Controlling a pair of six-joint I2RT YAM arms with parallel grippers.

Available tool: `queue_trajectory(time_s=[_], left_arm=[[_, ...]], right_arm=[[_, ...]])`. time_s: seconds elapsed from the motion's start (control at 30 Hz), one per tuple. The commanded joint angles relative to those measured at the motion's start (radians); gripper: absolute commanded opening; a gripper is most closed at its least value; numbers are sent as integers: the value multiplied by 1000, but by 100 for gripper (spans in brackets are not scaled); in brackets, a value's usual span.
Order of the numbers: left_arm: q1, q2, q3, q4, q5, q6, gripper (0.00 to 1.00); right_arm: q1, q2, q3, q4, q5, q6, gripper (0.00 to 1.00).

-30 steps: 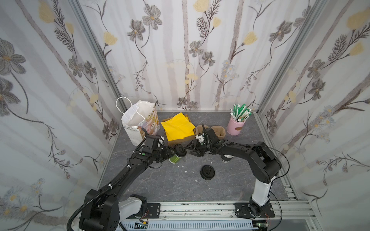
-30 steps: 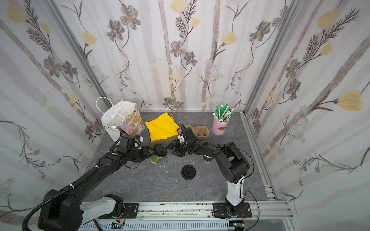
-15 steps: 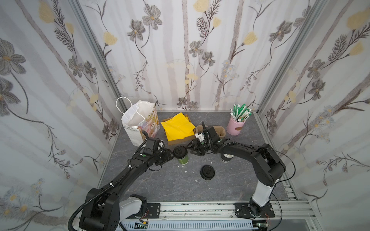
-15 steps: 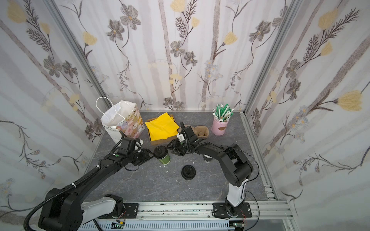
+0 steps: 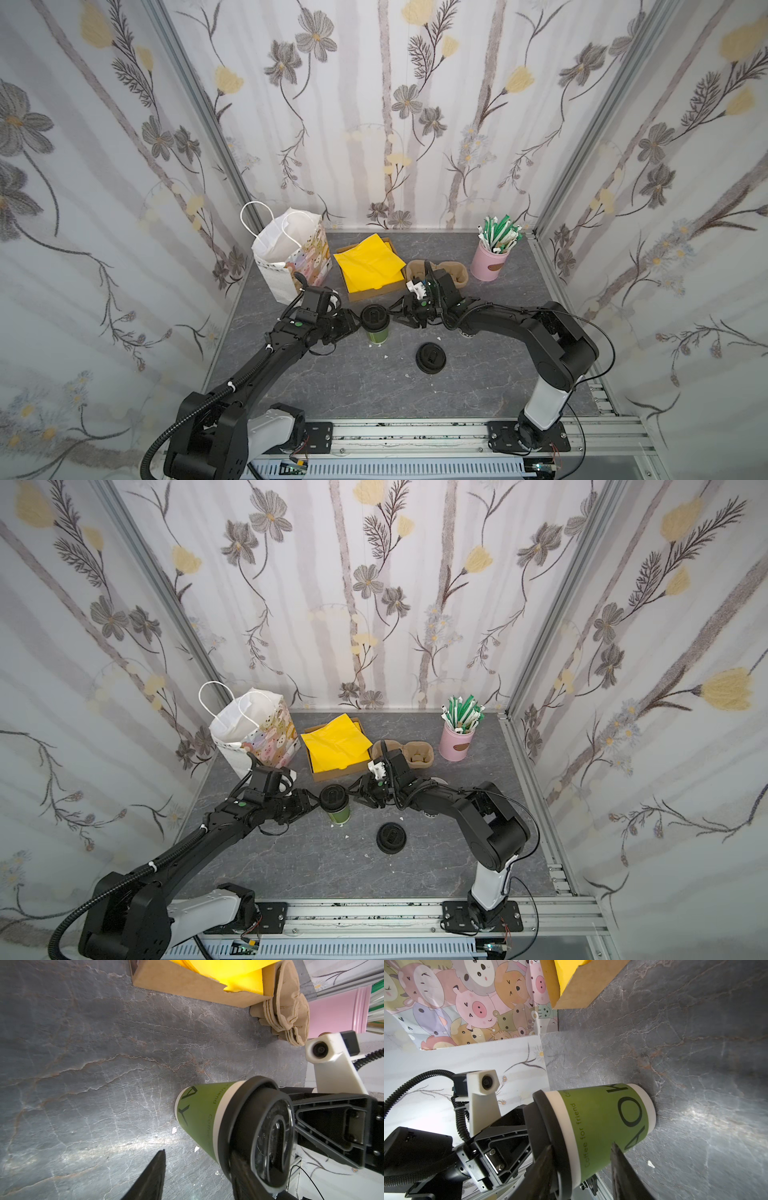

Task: Pack a coffee takeout order
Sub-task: Close the lid on the coffee cup.

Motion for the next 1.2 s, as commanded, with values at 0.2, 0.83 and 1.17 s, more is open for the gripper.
queue_trajectory(time_s=[0.2, 0.83, 1.17], left_arm=[[-1, 23, 14, 43, 21, 12, 53], [-1, 18, 18, 41, 24, 24, 53], [0, 11, 21, 42, 23, 27, 53]], right_arm=[[3, -15, -54, 264, -81, 117, 28], [1, 15, -140, 487, -93, 249, 15], [1, 11, -175, 540, -86, 280, 26]])
